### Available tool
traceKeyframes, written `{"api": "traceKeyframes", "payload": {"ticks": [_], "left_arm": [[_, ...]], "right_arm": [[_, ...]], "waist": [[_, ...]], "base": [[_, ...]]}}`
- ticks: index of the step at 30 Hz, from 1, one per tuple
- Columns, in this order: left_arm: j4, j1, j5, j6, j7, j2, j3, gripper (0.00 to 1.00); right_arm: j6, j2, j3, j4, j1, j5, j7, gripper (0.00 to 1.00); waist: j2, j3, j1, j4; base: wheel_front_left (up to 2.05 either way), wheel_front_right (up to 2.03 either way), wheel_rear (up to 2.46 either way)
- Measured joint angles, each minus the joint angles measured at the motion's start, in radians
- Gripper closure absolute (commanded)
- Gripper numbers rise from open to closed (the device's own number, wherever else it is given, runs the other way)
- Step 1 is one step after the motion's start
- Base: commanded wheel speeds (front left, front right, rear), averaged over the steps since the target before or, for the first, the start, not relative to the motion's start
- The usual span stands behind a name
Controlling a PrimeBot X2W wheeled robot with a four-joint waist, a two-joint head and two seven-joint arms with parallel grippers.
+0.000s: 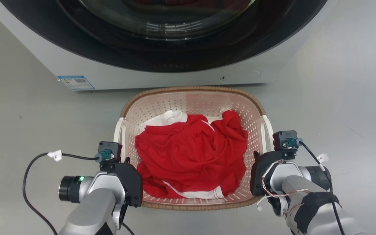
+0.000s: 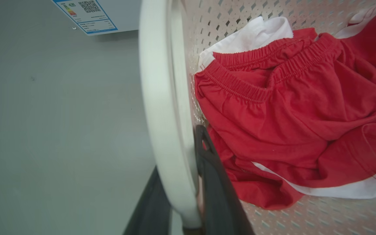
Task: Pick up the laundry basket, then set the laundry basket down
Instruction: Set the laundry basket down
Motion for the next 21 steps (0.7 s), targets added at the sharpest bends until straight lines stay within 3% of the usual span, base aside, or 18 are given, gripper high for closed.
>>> {"api": "traceKeyframes", "payload": {"ticks": [21], "left_arm": [[0.008, -0.184, 0.010, 0.008, -0.046, 0.006, 0.019, 1.00]], "right_arm": [[0.000, -0.001, 0.000, 0.036, -0.188, -0.033, -0.058, 1.00]], "waist": [[0.0000, 0.296, -0.0001, 0.014]], "base": [[0.00, 0.00, 0.00]]}}
